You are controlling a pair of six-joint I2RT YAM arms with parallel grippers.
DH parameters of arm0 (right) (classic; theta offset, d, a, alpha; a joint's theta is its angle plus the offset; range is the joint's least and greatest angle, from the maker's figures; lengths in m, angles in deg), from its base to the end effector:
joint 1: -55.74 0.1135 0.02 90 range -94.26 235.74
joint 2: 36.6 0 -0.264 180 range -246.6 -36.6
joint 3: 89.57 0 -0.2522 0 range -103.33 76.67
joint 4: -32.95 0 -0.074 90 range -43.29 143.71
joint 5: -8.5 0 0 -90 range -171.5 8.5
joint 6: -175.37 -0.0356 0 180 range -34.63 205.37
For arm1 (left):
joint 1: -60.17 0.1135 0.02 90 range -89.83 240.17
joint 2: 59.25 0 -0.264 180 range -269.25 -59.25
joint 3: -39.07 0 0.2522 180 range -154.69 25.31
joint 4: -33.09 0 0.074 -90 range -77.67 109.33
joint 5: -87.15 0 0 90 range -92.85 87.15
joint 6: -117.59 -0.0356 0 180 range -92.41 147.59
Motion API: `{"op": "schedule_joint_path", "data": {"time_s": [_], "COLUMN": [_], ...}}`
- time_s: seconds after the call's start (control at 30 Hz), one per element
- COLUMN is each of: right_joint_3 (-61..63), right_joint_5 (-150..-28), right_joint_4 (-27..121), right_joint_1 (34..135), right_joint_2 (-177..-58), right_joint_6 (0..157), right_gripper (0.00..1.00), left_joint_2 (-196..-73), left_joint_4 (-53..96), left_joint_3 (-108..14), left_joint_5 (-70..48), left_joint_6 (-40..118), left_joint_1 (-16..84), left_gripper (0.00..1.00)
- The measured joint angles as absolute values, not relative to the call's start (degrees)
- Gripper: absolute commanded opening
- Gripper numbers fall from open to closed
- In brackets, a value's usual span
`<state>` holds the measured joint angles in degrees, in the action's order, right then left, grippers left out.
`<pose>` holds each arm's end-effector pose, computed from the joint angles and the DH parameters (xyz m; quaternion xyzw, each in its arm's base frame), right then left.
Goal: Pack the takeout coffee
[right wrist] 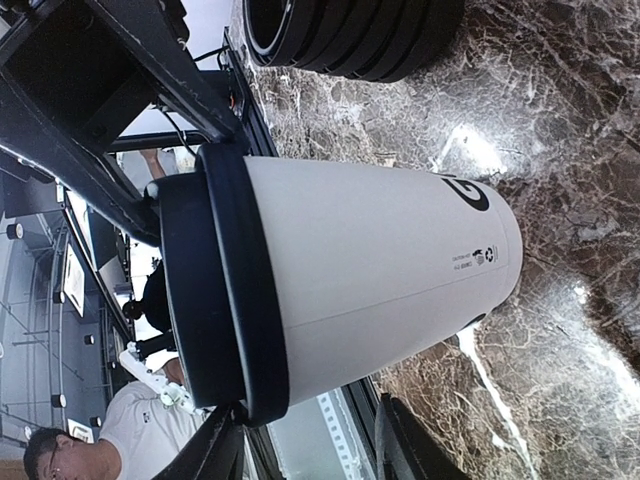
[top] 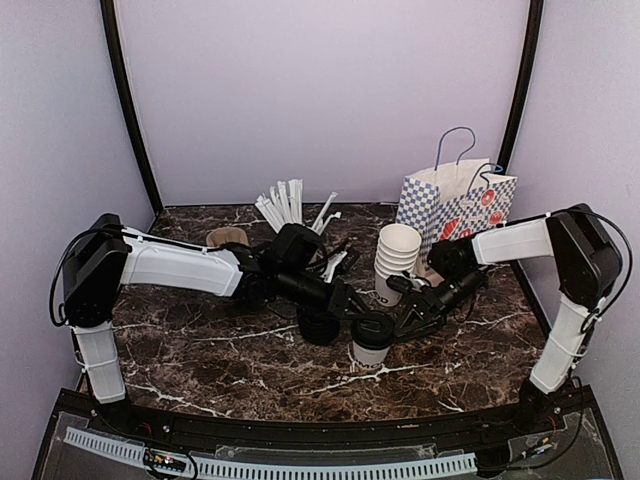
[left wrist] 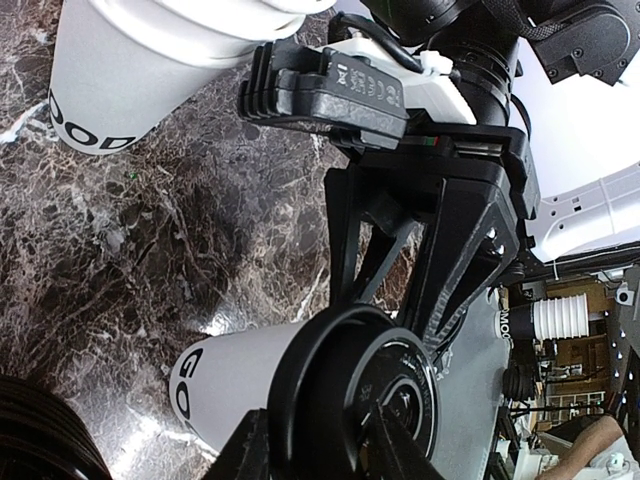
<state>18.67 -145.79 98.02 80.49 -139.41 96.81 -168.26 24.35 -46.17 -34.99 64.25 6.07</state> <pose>0.2454 0.1485 0.1519 0.2356 -0.8125 -0.5225 0.1065 0.2336 -0.3551 0.2055 0.2593 0.8126 -0.4994 0.1518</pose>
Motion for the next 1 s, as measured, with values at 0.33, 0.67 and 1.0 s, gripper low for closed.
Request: {"op": "schedule_joint_path", "data": {"time_s": [0.33,0.67,1.0], "right_joint_3": [17.01,13.1,10.67], "right_joint_5": [-143.32,-135.71,-133.2], "right_joint_4": [99.96,97.62,98.56], "right_joint_1": [80.58,80.32,77.96], "right_joint_2": [-138.58,-134.88,-133.27], "right_joint_6": [100.97,104.99,107.42], "right_gripper": [0.48,0.62,0.65], "left_joint_2": [-168.57,-171.15,-170.91], "left_joint_4": [23.01,14.64,11.19], "left_joint_3": [-47.72,-57.38,-61.16], "left_joint_5": [-34.99,-31.69,-29.01], "left_joint_6": [61.24,53.78,50.18], "left_joint_1": [6.07,5.81,5.74], "left_gripper": [0.45,0.6,0.71]}}
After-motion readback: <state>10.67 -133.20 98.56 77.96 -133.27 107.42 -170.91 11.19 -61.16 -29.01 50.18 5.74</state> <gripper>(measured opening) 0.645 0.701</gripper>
